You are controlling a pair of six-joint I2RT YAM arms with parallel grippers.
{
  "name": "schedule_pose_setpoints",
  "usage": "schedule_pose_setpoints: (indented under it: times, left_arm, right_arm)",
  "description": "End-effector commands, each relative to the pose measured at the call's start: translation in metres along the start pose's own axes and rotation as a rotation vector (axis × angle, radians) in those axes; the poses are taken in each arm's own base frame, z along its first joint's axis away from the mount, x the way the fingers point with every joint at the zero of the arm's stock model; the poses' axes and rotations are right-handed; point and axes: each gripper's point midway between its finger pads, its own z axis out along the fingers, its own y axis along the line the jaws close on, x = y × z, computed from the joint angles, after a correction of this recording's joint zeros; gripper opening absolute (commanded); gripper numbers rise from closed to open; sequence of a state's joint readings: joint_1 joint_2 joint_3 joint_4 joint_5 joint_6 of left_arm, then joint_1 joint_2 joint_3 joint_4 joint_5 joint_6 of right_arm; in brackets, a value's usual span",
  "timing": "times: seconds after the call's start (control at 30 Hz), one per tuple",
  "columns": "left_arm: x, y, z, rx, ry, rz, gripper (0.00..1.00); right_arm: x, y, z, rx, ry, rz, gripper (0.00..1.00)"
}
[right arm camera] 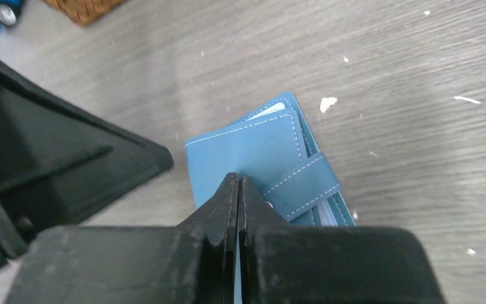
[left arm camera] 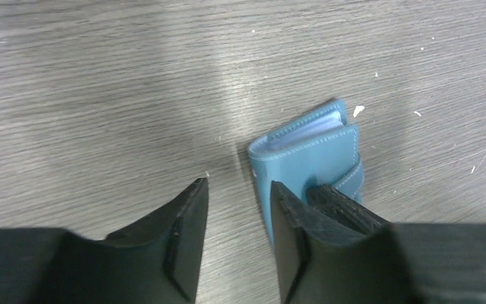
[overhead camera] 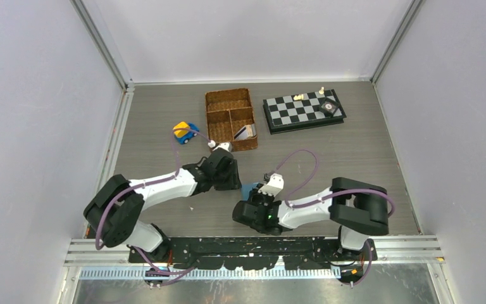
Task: Put the credit cards into the card holder
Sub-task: Close the card holder at the center of the board, then reset both arms
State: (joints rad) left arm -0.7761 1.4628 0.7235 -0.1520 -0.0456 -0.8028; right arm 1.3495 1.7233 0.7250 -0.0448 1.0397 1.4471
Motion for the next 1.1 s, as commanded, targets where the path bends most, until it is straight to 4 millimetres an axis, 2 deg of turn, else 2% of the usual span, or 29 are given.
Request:
schedule_pose_setpoints:
  times: [0.0, 0.1, 0.23, 0.4, 0.5, 0.63, 0.73, 0.83, 0.93, 1.07]
  left_arm:
    - [-0.036, -0.006, -0.026, -0.010, -0.084, 0.053, 0.47]
    - [-0.051, -0.003, -0.040, -0.016, -0.101, 0.066, 0.56]
    - [-0.073, 0.005, -0.059, -0.028, -0.135, 0.058, 0.68]
    - [-0.095, 0.026, -0.079, -0.040, -0.176, 0.019, 0.81]
    - [-0.102, 0.043, -0.084, -0.029, -0.179, -0.036, 0.84]
    - [-0.112, 0.068, -0.096, -0.056, -0.217, -0.096, 0.86]
    - [-0.120, 0.083, -0.116, -0.104, -0.291, -0.104, 0.87]
    - [-0.130, 0.097, -0.145, -0.194, -0.390, -0.093, 0.88]
    - [-0.134, 0.102, -0.176, -0.236, -0.465, -0.046, 0.90]
    - [-0.137, 0.102, -0.208, -0.259, -0.534, -0.010, 0.91]
  right_arm:
    - [0.029, -0.051, -0.034, 0.055, 0.299, -0.382, 0.09]
    - [0.000, -0.022, -0.042, -0.010, 0.301, -0.411, 0.23]
    - [-0.037, -0.001, -0.046, -0.047, 0.310, -0.439, 0.40]
    - [-0.077, 0.003, -0.037, -0.065, 0.319, -0.416, 0.53]
    - [-0.093, -0.009, -0.022, -0.041, 0.342, -0.404, 0.60]
    - [-0.113, -0.038, 0.004, 0.005, 0.382, -0.359, 0.67]
    - [-0.131, -0.066, 0.018, 0.052, 0.386, -0.322, 0.72]
    - [-0.162, -0.097, 0.027, 0.115, 0.343, -0.249, 0.74]
    - [-0.197, -0.120, 0.024, 0.155, 0.250, -0.190, 0.75]
    - [-0.249, -0.135, 0.006, 0.167, 0.029, -0.152, 0.78]
